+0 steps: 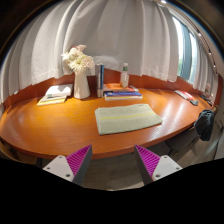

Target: Fold towel

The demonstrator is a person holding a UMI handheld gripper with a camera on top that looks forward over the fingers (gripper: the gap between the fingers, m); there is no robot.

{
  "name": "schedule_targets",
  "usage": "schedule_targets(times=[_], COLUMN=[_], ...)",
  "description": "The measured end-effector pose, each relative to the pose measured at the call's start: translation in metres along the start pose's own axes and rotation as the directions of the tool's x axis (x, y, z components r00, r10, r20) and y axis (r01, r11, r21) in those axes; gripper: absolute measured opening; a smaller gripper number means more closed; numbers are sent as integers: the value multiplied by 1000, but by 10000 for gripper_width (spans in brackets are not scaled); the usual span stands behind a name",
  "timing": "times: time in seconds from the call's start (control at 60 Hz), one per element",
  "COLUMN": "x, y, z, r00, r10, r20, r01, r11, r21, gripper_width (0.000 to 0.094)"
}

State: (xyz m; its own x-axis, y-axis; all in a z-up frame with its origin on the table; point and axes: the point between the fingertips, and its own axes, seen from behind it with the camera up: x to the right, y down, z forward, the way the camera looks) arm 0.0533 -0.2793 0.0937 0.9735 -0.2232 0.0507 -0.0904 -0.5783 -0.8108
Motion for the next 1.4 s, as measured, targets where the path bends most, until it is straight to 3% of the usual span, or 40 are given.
schedule_targets(times=[0.283, 0.517, 0.583, 0.667, 0.7, 0.8, 1.0, 1.083, 1.3, 1.4], x=[-39, -62, -65, -71, -67, -49, -48, -32, 85, 138], y=[-26, -57, -50, -56, -56, -57, -63, -97, -174, -179], z=[141, 234, 250, 252, 252, 257, 253, 239, 222, 234], r00=[994, 977, 974, 975, 978, 982, 953, 938, 940, 939], r10=[-63, -152, -175, -135, -121, -160, -252, -295, -329, -332], r20=[91, 147, 146, 177, 167, 102, 170, 181, 92, 91], r01=[69, 167, 193, 156, 140, 168, 272, 310, 327, 333], r11=[995, 982, 974, 982, 985, 983, 956, 949, 944, 943], r21=[-70, -91, -117, -106, -105, -73, -112, -60, 35, 14], gripper_width=[849, 726, 658, 445, 379, 50, 29, 30, 30, 38])
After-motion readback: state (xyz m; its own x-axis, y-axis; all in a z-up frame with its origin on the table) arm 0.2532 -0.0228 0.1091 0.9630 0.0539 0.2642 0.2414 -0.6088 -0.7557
